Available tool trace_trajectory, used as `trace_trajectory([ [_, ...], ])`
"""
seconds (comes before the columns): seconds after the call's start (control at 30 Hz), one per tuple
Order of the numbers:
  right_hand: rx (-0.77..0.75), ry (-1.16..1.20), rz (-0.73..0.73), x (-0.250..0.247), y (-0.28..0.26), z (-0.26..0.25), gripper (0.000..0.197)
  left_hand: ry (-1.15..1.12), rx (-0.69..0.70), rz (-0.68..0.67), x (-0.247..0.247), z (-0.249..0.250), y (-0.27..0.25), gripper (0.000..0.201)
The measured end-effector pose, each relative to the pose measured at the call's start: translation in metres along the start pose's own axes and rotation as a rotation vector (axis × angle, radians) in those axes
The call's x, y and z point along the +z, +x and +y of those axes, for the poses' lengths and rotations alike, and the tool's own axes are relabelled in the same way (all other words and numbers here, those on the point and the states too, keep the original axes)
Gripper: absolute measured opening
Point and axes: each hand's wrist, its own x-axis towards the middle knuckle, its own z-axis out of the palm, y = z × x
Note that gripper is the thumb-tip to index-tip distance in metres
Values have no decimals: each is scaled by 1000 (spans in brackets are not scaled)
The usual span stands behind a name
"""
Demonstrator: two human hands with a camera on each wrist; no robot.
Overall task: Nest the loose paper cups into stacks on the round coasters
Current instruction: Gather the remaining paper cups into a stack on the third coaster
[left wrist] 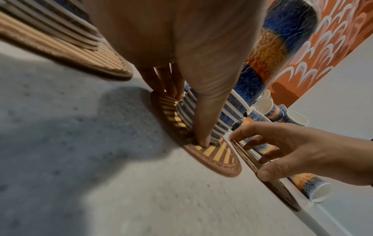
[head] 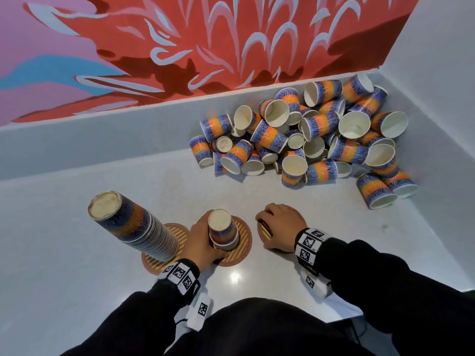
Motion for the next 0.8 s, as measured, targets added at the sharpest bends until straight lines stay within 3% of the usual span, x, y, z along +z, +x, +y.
trace_trajectory([
  [0.43, -6, -24, -5, 0, 2, 6, 82, 37, -9, -33, 0, -13, 4, 111],
  [0.57, -6, 34, 3, -5, 0, 11, 79, -9, 8, -54, -8, 3, -3, 136],
  [0.67, 10, 140, 60, -12, -7, 16, 67, -65, 121, 0, -29, 29, -17, 149],
  [0.8, 101, 265, 131, -27, -24, 28, 58, -114, 388, 132, -78, 92, -30, 127],
])
